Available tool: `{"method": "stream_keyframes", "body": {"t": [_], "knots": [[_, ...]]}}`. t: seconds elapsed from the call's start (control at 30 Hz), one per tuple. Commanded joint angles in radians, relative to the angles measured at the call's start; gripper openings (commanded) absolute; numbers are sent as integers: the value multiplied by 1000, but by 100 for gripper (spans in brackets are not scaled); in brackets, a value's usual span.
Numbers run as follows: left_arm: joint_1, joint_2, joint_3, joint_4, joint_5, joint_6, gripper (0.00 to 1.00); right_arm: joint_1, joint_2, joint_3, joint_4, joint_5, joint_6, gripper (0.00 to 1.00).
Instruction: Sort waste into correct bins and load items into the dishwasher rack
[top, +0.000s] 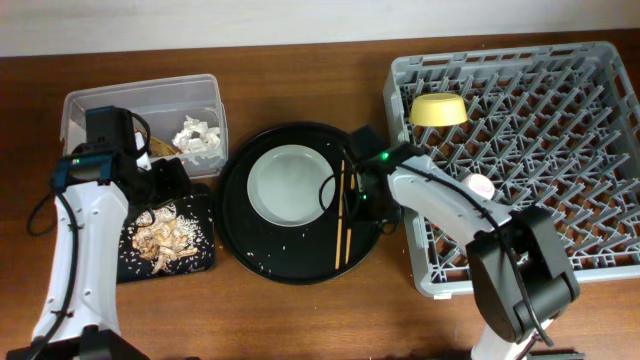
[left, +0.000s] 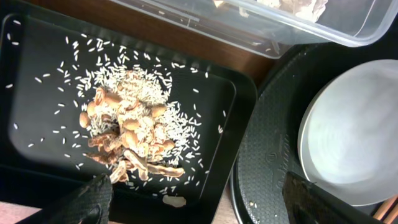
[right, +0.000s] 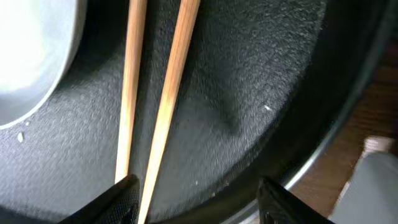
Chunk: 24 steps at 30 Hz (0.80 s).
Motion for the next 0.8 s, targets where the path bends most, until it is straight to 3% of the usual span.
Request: {"method": "stream_keyframes", "body": {"t": [0.0, 0.17, 0.4, 0.53, 0.6, 0.67, 0.77], "knots": [[-2, -11, 2, -1, 1, -5, 87, 18, -5, -18, 34, 32, 28, 61], [-2, -11, 2, -1, 1, -5, 87, 67, -3, -18, 104, 150, 134, 58], [-2, -11, 2, -1, 1, -5, 87, 68, 78, -18, 114, 158, 137, 54], [-2, -11, 2, -1, 1, -5, 87, 68, 78, -18, 88, 125, 151, 16], [-2, -11, 2, -1, 1, -5, 87, 68, 77, -17, 104, 92, 151, 5], [-2, -11, 2, -1, 1, -5, 87, 66, 55, 2, 88, 79, 150, 4], [-2, -11, 2, -1, 1, -5, 87, 20, -48, 136, -87, 95, 38, 4]]}}
